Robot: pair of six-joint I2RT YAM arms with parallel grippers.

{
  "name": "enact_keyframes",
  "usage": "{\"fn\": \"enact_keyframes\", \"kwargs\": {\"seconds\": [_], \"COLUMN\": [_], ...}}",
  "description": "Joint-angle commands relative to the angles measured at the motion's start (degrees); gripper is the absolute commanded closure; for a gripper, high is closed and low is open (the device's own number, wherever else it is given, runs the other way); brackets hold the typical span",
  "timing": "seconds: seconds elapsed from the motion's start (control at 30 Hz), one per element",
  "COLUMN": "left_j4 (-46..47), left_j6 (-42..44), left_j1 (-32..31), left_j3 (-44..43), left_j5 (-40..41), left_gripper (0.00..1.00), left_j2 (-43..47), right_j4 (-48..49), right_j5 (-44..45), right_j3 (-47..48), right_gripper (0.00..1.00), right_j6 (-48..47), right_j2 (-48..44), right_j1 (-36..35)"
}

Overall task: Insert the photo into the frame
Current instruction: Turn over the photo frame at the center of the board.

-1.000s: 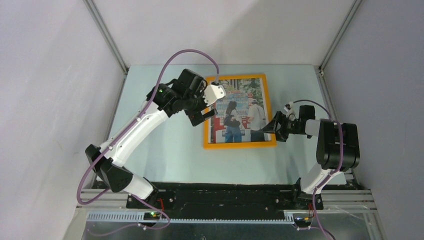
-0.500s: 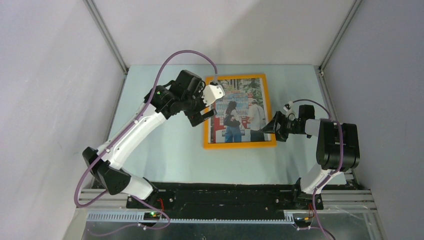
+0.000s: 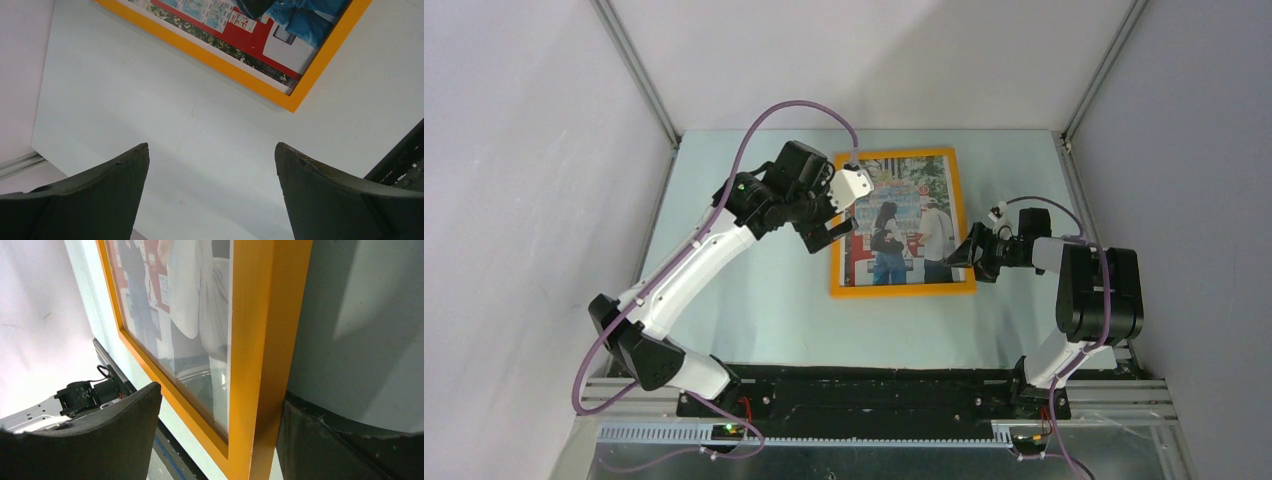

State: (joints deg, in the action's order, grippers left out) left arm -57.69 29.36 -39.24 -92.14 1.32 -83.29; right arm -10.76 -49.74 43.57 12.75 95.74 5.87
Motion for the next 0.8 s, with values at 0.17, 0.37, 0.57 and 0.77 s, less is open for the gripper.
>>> {"fn": "enact_keyframes", "kwargs": {"seconds": [0.17, 0.37, 0.57, 0.77], "left_j4": [2.0, 2.1, 2.1, 2.1], "left_j6": [-1.1, -1.1, -1.1, -1.1], "left_j1": [0.3, 0.3, 0.2, 0.2], "left_j3": [0.5, 0.2, 0.3, 0.3], "left_j5": [0.1, 0.0, 0.1, 0.1], "left_gripper": [0.00, 0.00, 0.00, 0.00], "left_j2": [2.1, 1.1, 1.0, 0.7], "right_j4": [-2.3, -2.9, -4.2, -5.4], "right_j5": [3.9, 3.8, 3.8, 4.9], "right_j3": [0.8, 1.4, 2.2, 2.7], "right_gripper": [0.19, 0.19, 0.18, 0.18], "right_j6": [-2.6, -2.6, -3.0, -3.7], "right_j2": [-1.3, -0.7, -0.2, -1.3], "right_j1": [-1.1, -1.8, -3.1, -5.0]}}
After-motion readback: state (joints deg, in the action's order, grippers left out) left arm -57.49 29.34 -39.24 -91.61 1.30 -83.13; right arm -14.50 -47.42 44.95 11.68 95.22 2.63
